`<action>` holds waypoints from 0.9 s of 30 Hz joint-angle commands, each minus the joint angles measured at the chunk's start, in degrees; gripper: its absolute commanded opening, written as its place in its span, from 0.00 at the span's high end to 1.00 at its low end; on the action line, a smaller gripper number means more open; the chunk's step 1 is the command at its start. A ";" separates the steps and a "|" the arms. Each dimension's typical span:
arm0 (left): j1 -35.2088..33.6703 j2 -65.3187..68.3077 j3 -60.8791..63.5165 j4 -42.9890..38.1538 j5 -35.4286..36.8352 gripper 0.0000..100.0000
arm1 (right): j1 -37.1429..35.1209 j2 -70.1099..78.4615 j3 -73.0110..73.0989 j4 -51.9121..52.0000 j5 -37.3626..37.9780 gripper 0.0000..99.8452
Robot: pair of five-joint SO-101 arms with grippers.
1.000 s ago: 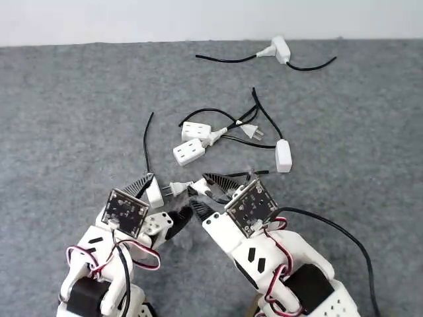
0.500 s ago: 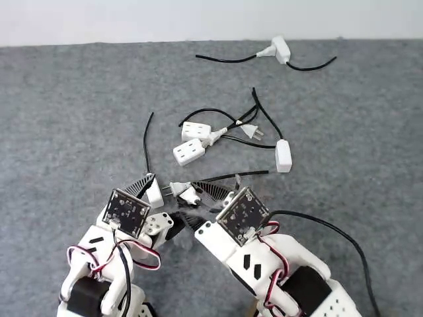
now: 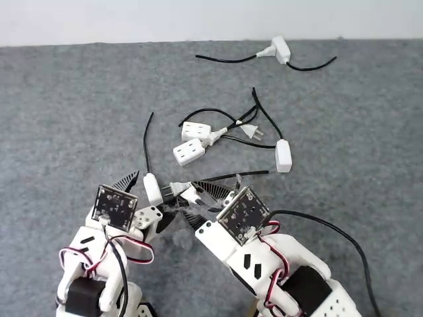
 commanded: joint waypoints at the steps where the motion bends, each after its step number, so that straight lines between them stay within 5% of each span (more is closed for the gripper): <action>1: -0.79 -1.14 -2.51 -1.41 0.00 0.65 | -0.66 -0.57 -0.44 0.40 1.14 0.99; 9: -0.35 -1.14 -2.24 -1.14 0.00 0.65 | -0.57 -0.57 -0.44 0.13 1.14 0.99; 18: 8.09 -1.14 -1.71 1.49 -0.35 0.65 | -0.48 -0.48 -0.44 -0.22 3.60 0.99; 27: 2.20 -1.14 -4.35 1.85 -0.09 0.65 | -0.92 -0.48 0.70 0.22 3.16 0.99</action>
